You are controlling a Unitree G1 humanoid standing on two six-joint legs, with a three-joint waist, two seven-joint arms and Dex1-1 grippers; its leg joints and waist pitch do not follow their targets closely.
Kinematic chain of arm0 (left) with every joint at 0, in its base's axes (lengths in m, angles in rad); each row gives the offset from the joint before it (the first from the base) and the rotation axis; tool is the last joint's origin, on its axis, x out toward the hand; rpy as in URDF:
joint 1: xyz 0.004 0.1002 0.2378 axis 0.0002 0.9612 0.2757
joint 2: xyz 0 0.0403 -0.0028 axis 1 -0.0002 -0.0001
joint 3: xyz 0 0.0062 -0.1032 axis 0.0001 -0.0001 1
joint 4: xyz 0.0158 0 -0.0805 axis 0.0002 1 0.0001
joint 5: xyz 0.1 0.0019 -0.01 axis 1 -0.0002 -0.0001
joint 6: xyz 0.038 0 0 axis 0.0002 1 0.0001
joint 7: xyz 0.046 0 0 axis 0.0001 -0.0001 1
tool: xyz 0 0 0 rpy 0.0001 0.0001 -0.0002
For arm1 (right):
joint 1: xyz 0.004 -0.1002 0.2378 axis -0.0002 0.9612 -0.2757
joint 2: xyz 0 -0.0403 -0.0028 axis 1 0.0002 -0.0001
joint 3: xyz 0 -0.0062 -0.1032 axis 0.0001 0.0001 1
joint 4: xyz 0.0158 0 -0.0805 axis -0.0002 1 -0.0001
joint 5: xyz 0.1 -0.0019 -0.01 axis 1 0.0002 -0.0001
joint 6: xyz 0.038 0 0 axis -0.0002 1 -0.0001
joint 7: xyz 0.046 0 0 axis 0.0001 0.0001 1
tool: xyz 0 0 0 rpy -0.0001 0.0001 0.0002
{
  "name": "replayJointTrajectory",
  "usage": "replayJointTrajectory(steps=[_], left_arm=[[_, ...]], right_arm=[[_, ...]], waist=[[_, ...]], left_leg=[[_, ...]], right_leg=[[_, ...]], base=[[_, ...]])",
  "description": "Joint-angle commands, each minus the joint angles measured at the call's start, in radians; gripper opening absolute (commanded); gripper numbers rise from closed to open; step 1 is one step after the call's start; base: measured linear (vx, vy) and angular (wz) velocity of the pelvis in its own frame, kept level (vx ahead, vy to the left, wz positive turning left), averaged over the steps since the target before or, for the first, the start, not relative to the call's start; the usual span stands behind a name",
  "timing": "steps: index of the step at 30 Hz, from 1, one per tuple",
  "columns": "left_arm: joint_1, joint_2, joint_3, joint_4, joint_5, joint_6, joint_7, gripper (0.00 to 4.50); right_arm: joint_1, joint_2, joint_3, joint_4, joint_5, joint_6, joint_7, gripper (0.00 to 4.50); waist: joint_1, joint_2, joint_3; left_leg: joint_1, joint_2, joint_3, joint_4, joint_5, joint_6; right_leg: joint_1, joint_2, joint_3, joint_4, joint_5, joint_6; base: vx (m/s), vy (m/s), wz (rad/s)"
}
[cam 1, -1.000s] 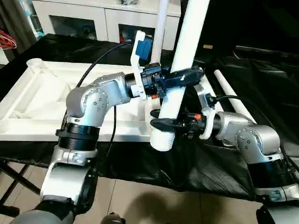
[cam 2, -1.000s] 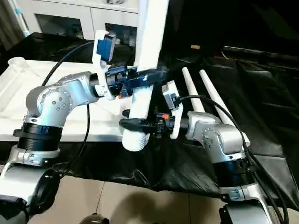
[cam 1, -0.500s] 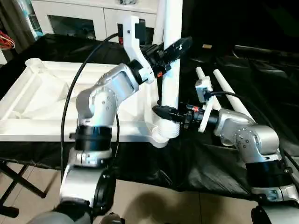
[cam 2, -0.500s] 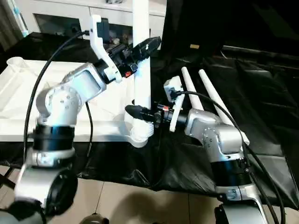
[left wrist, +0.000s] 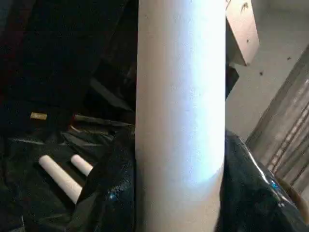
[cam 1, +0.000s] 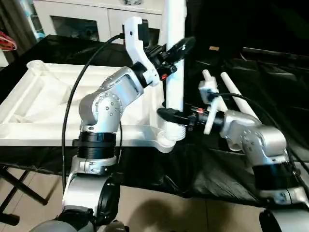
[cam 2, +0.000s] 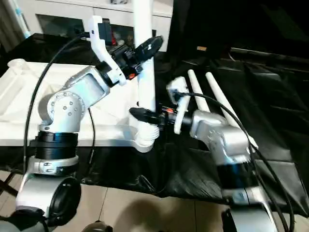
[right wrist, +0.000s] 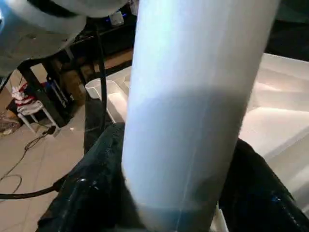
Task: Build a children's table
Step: Pick table leg
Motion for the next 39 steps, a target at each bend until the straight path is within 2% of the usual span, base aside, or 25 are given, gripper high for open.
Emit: replayJointTrajectory(steps=[1,5,14,21,37,39], left_arm=[[-0.014,0.001,-0.024,-0.006,0.003,-0.003,-0.026,1.77],[-0.016,0.009,-0.048,-0.022,-0.009,0.0,-0.068,1.77],[-0.01,0.042,-0.099,-0.027,0.019,-0.007,-0.12,1.77],[-0.01,0.064,-0.117,-0.008,0.039,-0.028,-0.138,1.77],[-0.004,0.056,-0.119,-0.034,0.005,-0.003,-0.161,1.77],[-0.002,0.06,-0.122,-0.036,0.009,-0.005,-0.165,1.77]], right_arm=[[-0.017,-0.021,-0.006,0.022,-0.012,0.007,-0.013,3.0],[-0.025,-0.057,0.022,0.04,-0.008,0.044,0.037,3.06],[-0.026,-0.082,0.053,0.044,-0.017,0.078,0.064,3.06],[-0.033,-0.098,0.05,0.029,-0.002,0.09,0.086,3.06],[-0.033,-0.073,0.049,0.066,0.009,0.093,0.089,3.06],[-0.031,-0.072,0.049,0.066,0.012,0.095,0.092,3.06]], waist=[[-0.001,0.002,-0.08],[0.0,0.001,-0.081],[-0.001,-0.002,-0.081],[0.0,0.002,-0.081],[0.001,-0.001,-0.083],[0.001,0.003,-0.082]], left_leg=[[0.012,0.061,-0.033,-0.058,-0.072,0.04],[0.012,0.061,-0.032,-0.057,-0.069,0.045],[0.012,0.061,-0.032,-0.056,-0.076,0.04],[0.012,0.061,-0.033,-0.056,-0.073,0.038],[0.011,0.061,-0.032,-0.054,-0.071,0.04],[0.011,0.062,-0.033,-0.055,-0.072,0.04]], right_leg=[[0.063,-0.099,0.063,-0.069,-0.208,-0.116],[0.067,-0.099,0.063,-0.067,-0.186,-0.132],[0.066,-0.1,0.063,-0.069,-0.207,-0.127],[0.067,-0.099,0.063,-0.065,-0.188,-0.133],[0.068,-0.1,0.063,-0.064,-0.184,-0.146],[0.067,-0.1,0.062,-0.065,-0.187,-0.144]], base=[[0.0,0.0,0.0],[0.0,0.0,0.0],[0.0,0.0,0.0],[0.0,0.0,0.0],[0.0,0.0,0.0],[0.0,0.0,0.0]])
